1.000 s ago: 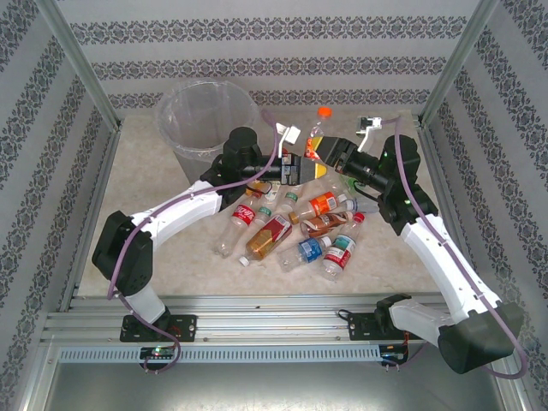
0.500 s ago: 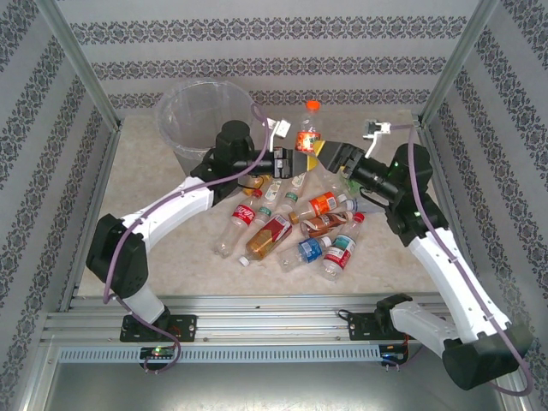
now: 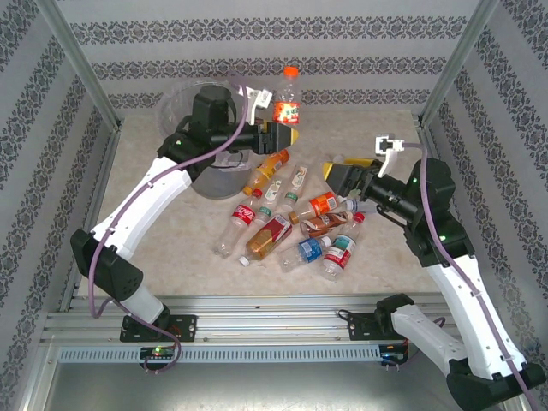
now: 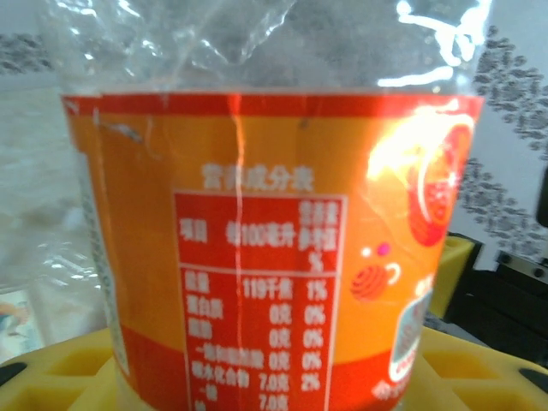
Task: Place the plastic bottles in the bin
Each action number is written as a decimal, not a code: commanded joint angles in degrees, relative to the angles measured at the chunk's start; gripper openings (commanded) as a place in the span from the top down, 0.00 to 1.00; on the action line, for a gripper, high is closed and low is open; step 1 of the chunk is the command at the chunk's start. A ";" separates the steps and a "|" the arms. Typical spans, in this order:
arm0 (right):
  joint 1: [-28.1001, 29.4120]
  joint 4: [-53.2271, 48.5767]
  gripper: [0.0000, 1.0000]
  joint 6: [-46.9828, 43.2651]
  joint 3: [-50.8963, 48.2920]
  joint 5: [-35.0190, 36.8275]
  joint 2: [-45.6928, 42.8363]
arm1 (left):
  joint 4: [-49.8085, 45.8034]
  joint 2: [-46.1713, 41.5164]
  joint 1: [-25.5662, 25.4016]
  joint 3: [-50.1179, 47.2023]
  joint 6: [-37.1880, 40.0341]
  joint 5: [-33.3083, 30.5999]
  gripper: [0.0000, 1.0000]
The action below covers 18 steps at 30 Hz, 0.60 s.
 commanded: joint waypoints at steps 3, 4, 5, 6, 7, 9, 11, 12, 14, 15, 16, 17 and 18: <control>0.20 -4.71 0.02 -6.48 1.30 3.07 -0.84 | -15.34 0.34 2.48 8.81 7.93 -12.73 0.43; 0.20 -4.67 0.02 -6.41 1.11 2.84 -0.59 | -16.98 0.95 2.87 10.48 8.38 -14.14 0.43; 0.20 -4.22 0.02 -6.40 0.66 1.91 -0.08 | -18.91 1.83 3.47 12.43 8.73 -15.51 0.43; 0.20 -3.52 0.02 -6.17 0.16 0.77 0.48 | -20.55 2.59 4.11 14.18 8.95 -16.58 0.43; 0.19 -2.88 0.02 -5.69 -0.24 0.11 0.81 | -21.95 3.26 4.63 15.64 8.94 -17.20 0.43; 0.14 -0.70 0.02 -4.22 -1.69 -1.47 1.20 | -24.85 5.01 5.99 18.64 9.29 -18.79 0.43; 0.19 1.23 0.02 -2.84 -3.03 -2.46 1.10 | -27.00 6.45 7.03 20.71 9.54 -20.10 0.42; 0.23 1.68 0.02 -2.42 -3.43 -2.90 1.19 | -28.14 7.24 7.55 21.75 9.79 -20.86 0.42; 0.30 0.74 0.02 -2.74 -3.41 -3.46 1.46 | -30.14 8.94 8.41 23.84 10.12 -22.02 0.42; 0.30 -0.35 0.02 -3.34 -3.15 -3.53 1.63 | -31.06 9.79 8.86 24.83 10.32 -22.60 0.42; 0.35 -1.34 0.02 -4.02 -2.95 -3.60 1.76 | -31.65 10.54 9.21 25.44 10.52 -23.04 0.42; 0.41 -2.20 0.02 -4.67 -2.80 -3.60 1.72 | -31.95 10.99 9.43 25.84 10.71 -23.39 0.41; 0.45 -3.27 0.02 -5.23 -2.67 -3.60 1.56 | -32.35 11.47 9.58 26.38 11.15 -24.08 0.41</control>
